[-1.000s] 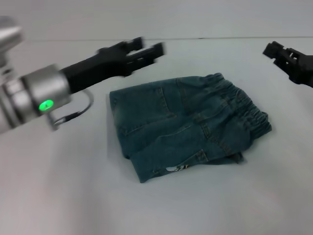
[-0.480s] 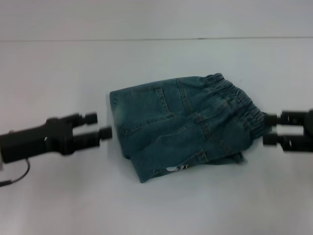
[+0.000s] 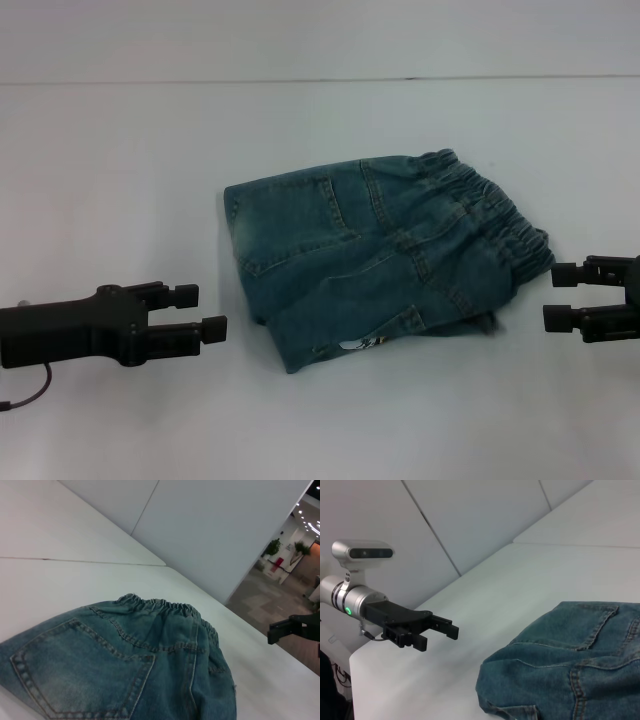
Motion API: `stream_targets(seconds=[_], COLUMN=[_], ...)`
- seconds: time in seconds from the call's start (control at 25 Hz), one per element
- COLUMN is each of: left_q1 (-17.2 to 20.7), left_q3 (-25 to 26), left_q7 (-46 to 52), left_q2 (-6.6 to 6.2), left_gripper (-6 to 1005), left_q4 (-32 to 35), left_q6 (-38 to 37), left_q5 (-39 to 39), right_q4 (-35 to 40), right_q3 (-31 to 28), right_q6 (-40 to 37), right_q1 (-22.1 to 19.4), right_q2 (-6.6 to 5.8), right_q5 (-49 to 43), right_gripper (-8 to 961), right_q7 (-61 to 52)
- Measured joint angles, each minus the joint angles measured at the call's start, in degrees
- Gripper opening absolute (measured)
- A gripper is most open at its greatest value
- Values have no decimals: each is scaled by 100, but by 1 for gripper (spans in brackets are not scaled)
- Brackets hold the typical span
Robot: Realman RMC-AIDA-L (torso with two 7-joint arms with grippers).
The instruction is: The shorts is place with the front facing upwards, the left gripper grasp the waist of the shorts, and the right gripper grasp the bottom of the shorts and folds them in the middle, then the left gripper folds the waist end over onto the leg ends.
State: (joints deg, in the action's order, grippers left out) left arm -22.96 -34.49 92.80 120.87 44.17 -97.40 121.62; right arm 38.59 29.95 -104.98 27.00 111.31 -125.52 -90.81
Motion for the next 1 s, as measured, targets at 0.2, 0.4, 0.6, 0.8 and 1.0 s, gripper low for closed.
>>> stream_targets(seconds=[0.2,0.4,0.6,0.8,1.0], left_q1=[-25,-63,-112,-134,-148], left_q3=[-8,-11,-24,-25,-22], left_q7=[51,79,134,140,152], left_q2=[-1,-9,-17,-21,-19], left_gripper=[812,812,812,812,812], left_q4=[4,4,4,4,4], left_q6=[-6,-18,-22,-30,-79], left_q5=[8,12,16,19,20], right_q4=[4,7,8,8,9], right_q3=[14,21,26,28,28], right_q6=[36,121,138,168,190], right_q1=[3,-1,1,3,5], right_q2=[0,-2,13,28,31], right_q5=[-4,-8,-8,-8,-8], right_gripper=[921,918,916,915,916], right_q7=[-2,-4,-6,-7,-7])
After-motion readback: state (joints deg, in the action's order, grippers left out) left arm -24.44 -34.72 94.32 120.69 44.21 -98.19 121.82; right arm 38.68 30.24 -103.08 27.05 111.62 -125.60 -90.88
